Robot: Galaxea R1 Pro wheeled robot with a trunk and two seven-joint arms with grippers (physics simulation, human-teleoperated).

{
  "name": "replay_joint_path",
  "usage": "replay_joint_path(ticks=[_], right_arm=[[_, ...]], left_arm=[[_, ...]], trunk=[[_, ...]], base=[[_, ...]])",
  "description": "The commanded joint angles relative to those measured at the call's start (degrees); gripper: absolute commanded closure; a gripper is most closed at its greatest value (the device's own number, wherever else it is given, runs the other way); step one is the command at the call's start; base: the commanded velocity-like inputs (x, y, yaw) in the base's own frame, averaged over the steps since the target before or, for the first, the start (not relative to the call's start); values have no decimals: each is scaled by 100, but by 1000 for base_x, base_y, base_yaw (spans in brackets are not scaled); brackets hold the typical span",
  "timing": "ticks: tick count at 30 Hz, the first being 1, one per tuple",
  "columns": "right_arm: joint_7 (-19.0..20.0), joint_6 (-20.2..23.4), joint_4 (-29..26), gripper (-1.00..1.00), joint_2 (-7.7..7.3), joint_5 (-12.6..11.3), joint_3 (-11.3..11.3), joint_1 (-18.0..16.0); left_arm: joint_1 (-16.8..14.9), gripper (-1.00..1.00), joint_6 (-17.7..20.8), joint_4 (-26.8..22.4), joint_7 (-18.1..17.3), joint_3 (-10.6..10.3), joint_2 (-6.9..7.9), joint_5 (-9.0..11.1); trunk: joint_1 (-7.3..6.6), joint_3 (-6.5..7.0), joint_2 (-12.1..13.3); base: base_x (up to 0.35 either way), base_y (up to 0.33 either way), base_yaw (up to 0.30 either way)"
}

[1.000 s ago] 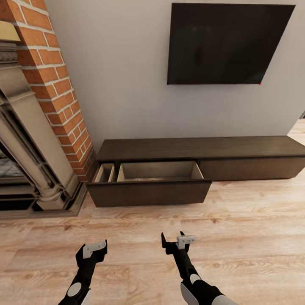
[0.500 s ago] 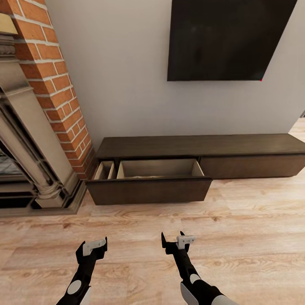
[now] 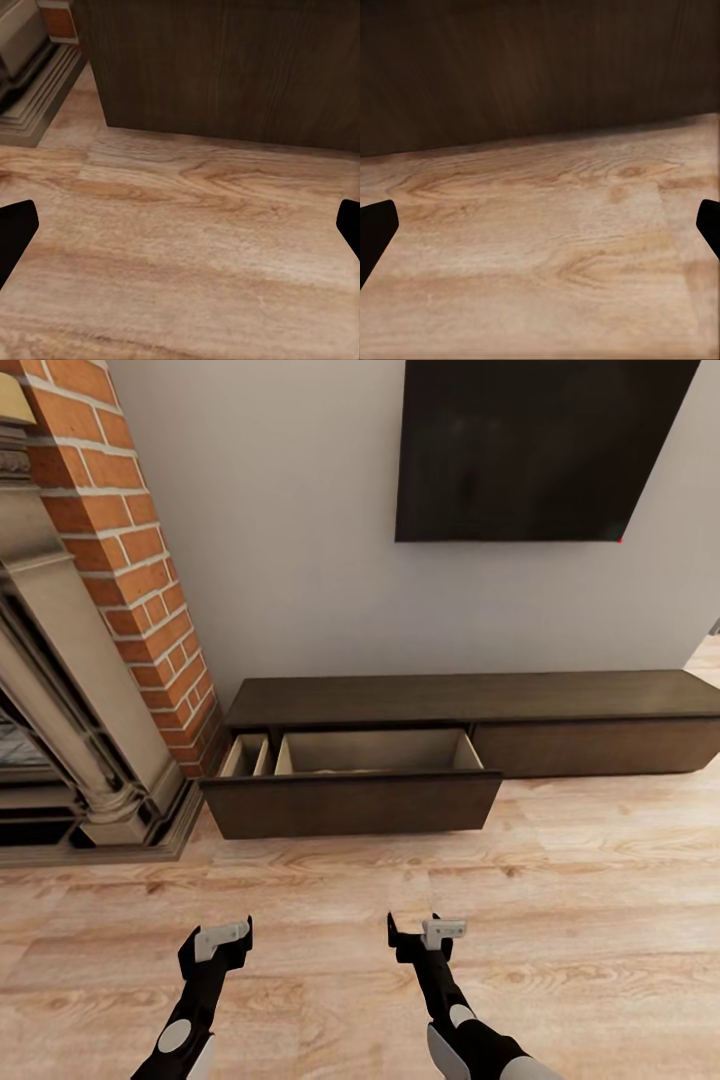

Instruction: Place each of the two pumpkins and all three candles from the living room inside a cabinet in the living room (use any cabinet), then make sure every cabinet is closed, and position the cauldron so it is next to a table in the living room.

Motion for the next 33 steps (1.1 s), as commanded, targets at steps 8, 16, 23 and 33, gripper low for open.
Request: replay_joint_path(ticks=[8, 16, 23, 33], right_arm=[[-74, 16, 1, -100, -6, -10, 32, -6], [-75, 24, 1, -100, -8, -15, 32, -9], [-75, 24, 1, -100, -4, -16, 32, -9], [-75, 27, 1, -100, -6, -15, 32, -10]], left_arm=[[-3, -100, -31, -67, 54, -17, 12, 71], [-3, -100, -12, -60, 55, -39, -4, 50], [-3, -100, -12, -53, 55, -43, 0, 47], [-3, -100, -14, -35, 55, -53, -3, 27]], trunk=[[44, -41, -83], [44, -41, -83], [44, -41, -83], [44, -41, -83]], base=[[0, 0, 0], [112, 0, 0], [315, 0, 0], [316, -44, 0]])
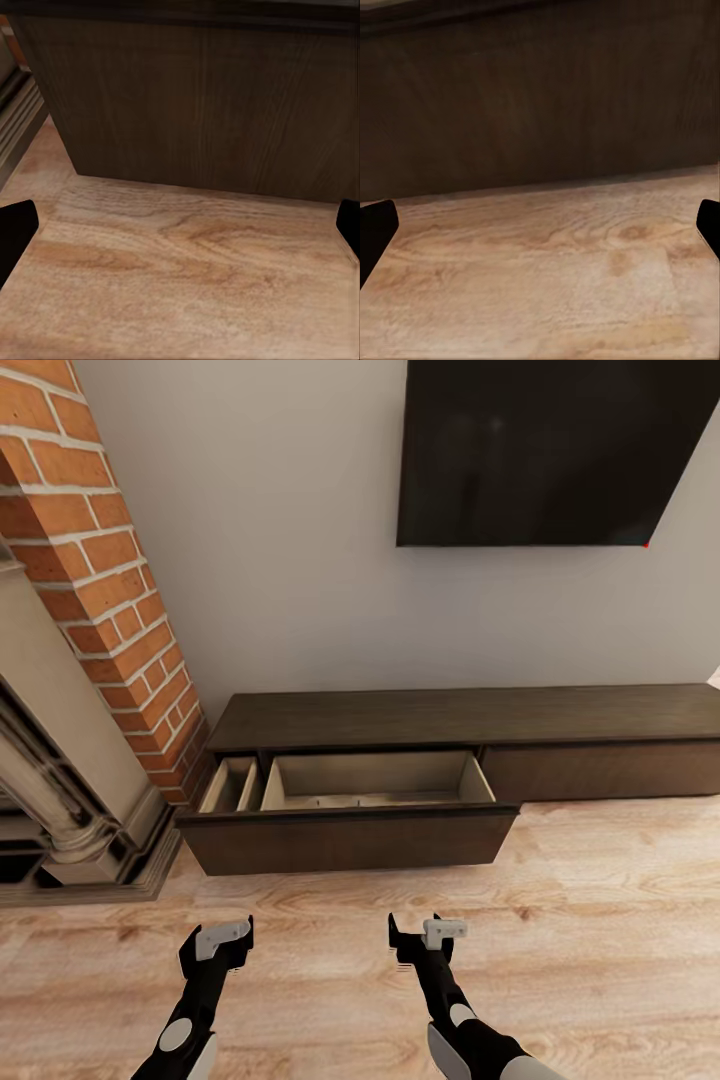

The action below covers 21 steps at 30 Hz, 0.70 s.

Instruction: Place each of the two pumpkins and all three candles from the living room inside a cabinet in the living room (use any cabinet), then make sure every cabinet is closed, and position the cauldron so it is next to a table in the living room.

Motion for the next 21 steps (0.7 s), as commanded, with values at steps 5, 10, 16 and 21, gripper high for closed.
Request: replay_joint_path(ticks=[5, 10, 16, 21], right_arm=[[-55, -8, 4, -100, -3, -5, 48, -1], [-55, -10, 4, -100, -4, -7, 48, -1], [-54, -8, 4, -100, -1, -9, 48, -3], [-53, -8, 3, -100, 3, -2, 48, -1]], left_arm=[[-3, -100, -22, 1, 46, -46, 7, 55], [-3, -100, -16, 1, 46, -46, 7, 56], [-3, -100, -15, 1, 46, -46, 6, 54], [-3, -100, -22, -20, 46, -41, 8, 63]], trunk=[[2, -4, -2], [2, -4, -2], [2, -4, -2], [2, -4, -2]], base=[[267, -189, 0], [258, -209, 0], [273, -193, 0], [272, -100, 0]])
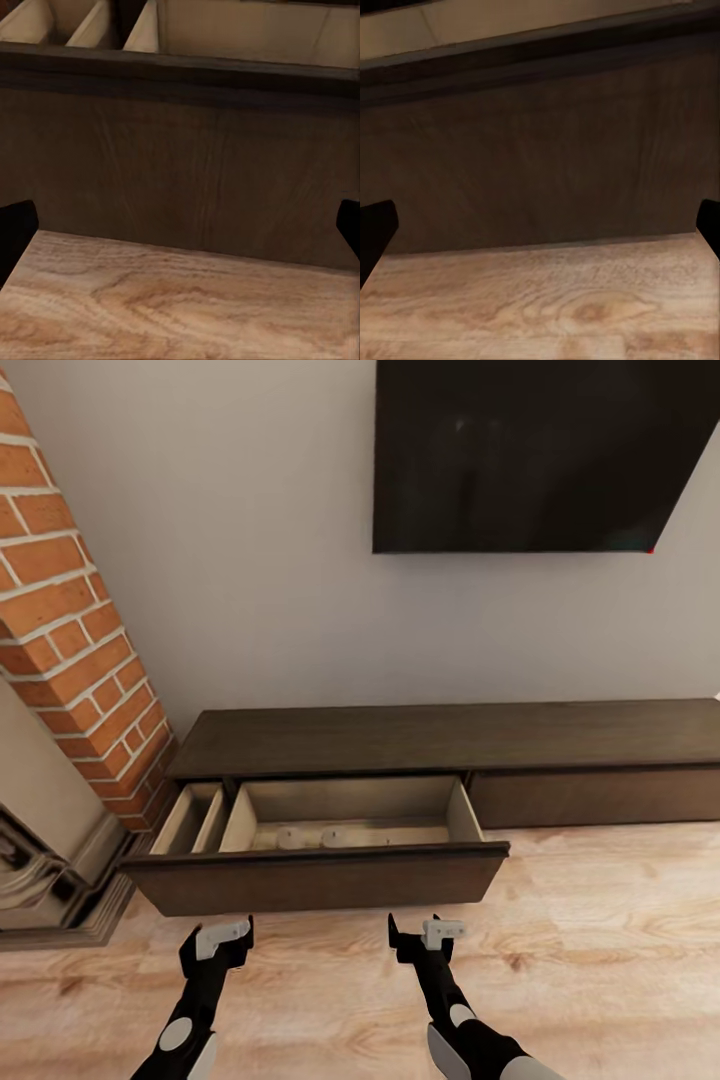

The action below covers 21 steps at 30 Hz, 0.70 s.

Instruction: Place each of the two pumpkins and all three candles from the living room inside a cabinet in the living room (use any cabinet), then make sure every cabinet is closed, and position the cauldron so it is next to a table in the living room.

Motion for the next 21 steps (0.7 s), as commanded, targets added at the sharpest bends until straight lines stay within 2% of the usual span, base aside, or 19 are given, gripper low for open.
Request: replay_joint_path(ticks=[1, 9, 21], right_arm=[[-55, -14, 2, -100, 0, -5, 48, -5], [-48, -14, 2, -100, -8, -4, 48, -7], [-48, -15, 2, -100, -6, -4, 48, -7]], left_arm=[[-3, -100, -27, -7, 46, -32, 12, 64], [-3, -100, -34, -22, 54, -5, 9, 89], [-3, -100, -34, -4, 46, -52, 7, 61]], trunk=[[1, -4, -2], [1, -4, -2], [265, -220, -483]], base=[[131, -26, 0], [31, -6, 0], [1, 0, 0]])
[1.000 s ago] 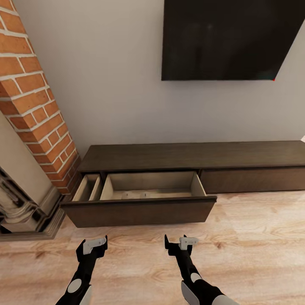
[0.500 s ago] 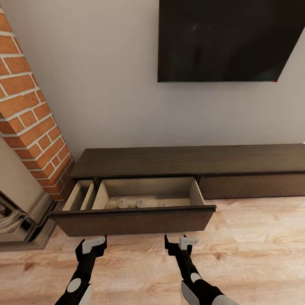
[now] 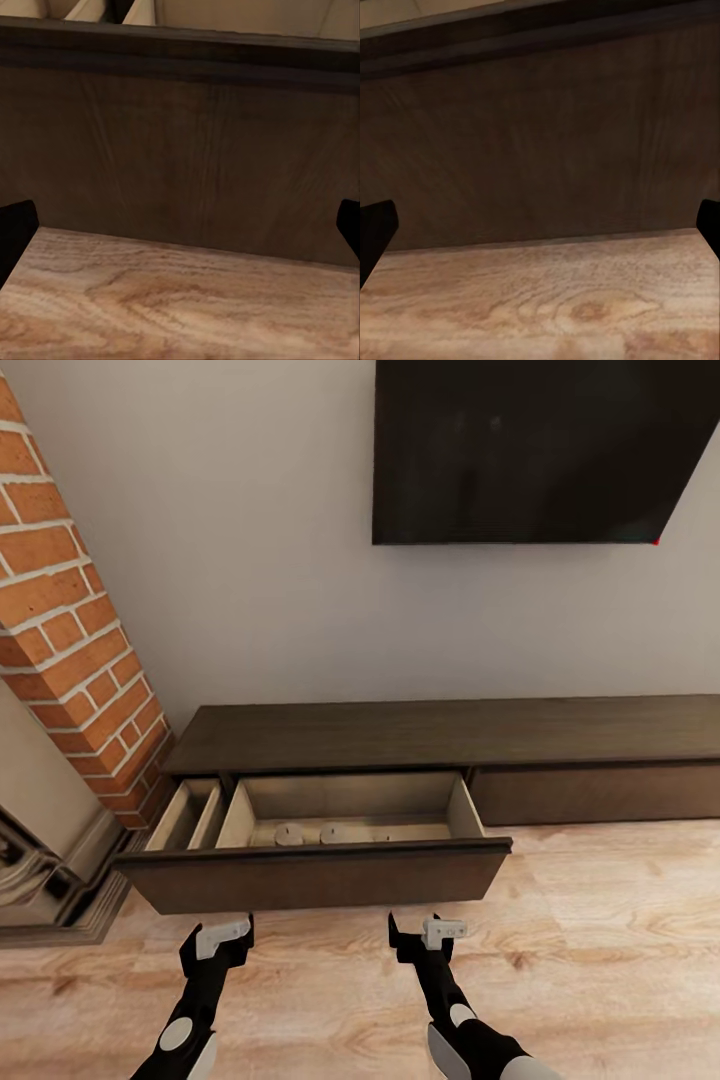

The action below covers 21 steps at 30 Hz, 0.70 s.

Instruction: Place each of the two pumpkins and all three candles from the living room inside a cabinet in the living room (use any cabinet), then make sure every cabinet is closed, and position the cauldron so it is next to a table in the living room.

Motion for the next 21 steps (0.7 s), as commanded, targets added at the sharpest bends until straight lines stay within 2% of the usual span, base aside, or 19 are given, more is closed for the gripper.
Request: replay_joint_path(ticks=[1, 21], right_arm=[[-54, -14, 3, -100, 0, -6, 49, -3], [-54, -13, 4, -100, 0, -12, 49, -3]], left_arm=[[-4, -100, -24, 12, 46, -51, 10, 58], [-4, -100, -24, 29, 46, -55, 10, 63]], trunk=[[22, -23, -43], [461, -382, -845]], base=[[0, 0, 0], [0, 0, 0]])
